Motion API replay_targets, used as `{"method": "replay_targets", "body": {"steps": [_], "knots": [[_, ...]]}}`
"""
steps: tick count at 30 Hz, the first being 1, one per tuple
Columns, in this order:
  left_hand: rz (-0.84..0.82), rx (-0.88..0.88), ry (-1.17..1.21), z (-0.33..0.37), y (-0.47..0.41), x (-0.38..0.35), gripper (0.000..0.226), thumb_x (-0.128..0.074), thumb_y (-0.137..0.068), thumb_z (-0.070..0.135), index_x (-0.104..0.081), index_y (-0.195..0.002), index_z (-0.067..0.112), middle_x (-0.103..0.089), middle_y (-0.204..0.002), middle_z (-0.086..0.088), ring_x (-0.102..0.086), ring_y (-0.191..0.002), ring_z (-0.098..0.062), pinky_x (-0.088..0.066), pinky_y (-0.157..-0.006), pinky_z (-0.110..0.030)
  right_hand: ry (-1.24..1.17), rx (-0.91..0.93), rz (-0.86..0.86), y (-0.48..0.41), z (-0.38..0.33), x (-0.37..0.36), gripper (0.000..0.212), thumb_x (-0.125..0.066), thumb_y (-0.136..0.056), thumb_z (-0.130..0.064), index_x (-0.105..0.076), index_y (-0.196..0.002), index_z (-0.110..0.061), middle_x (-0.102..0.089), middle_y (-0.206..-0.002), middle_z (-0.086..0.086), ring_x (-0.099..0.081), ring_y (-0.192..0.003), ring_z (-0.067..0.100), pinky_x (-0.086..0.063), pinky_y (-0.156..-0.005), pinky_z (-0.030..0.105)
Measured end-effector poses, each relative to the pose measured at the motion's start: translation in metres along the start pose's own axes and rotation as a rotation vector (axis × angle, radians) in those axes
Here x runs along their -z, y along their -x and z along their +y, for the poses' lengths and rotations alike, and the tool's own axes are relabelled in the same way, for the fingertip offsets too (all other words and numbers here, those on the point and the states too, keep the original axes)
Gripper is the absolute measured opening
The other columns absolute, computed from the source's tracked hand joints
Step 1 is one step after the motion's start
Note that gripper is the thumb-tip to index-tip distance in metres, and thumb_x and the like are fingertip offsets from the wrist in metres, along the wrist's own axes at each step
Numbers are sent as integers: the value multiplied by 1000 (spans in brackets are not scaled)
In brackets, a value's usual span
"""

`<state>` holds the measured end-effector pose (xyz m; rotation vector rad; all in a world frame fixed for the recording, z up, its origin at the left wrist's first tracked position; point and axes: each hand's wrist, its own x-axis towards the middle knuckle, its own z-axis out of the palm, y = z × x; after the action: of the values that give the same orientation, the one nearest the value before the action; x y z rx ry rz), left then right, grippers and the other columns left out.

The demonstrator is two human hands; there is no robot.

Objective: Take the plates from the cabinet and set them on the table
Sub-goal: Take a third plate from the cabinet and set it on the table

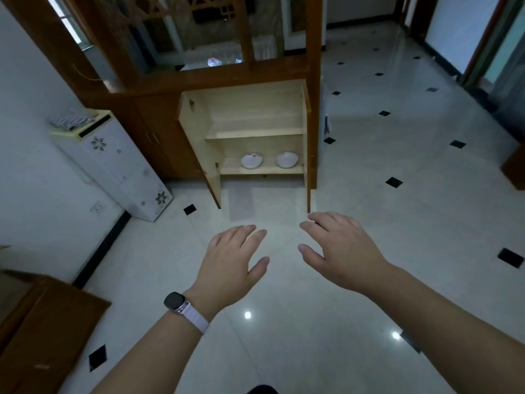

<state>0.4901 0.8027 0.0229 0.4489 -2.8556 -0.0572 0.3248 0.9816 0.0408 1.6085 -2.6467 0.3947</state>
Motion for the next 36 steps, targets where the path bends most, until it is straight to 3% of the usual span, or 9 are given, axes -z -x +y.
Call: {"method": "replay_targets", "body": {"steps": [5,12,20,26,36], "knots": [[-19,36,-19,-53,-31,-18,49,-47,-90,49,-55,-130,23,-60,-129,0,-54,-118,-22,-40,-97,-39,11,52,-74,-66,-5,-23,51,-35,-94,-54,-49,-134,-26,-50,-140,-4,-43,-129,17,-31,-107,37],[2,16,1,-161,-103,-53,49,-47,-89,49,-59,-126,20,-62,-127,-4,-57,-116,-25,-44,-94,-40,71,21,-89,-184,-14,-59,53,-31,-91,-55,-55,-127,-24,-55,-134,-2,-48,-125,20,-36,-103,39],[11,-41,26,-296,-200,-50,47,-47,-91,48,-57,-128,21,-60,-131,-3,-54,-120,-24,-42,-100,-42,115,-12,-15,-335,-53,-70,47,-40,-89,-52,-61,-118,-22,-61,-125,1,-55,-116,23,-44,-95,39],[84,-56,40,-348,-256,-41,45,-45,-91,47,-59,-125,20,-61,-129,-3,-53,-118,-24,-40,-98,-41,114,-15,44,-401,-61,-70,48,-41,-90,-51,-59,-121,-20,-59,-127,4,-53,-117,25,-42,-95,39],[72,-19,20,-409,-320,-57,44,-53,-90,45,-59,-126,20,-60,-129,-3,-51,-120,-25,-38,-100,-41,100,7,92,-504,-46,-95,50,-40,-88,-51,-61,-119,-18,-59,-128,7,-54,-116,28,-44,-90,39]]}}
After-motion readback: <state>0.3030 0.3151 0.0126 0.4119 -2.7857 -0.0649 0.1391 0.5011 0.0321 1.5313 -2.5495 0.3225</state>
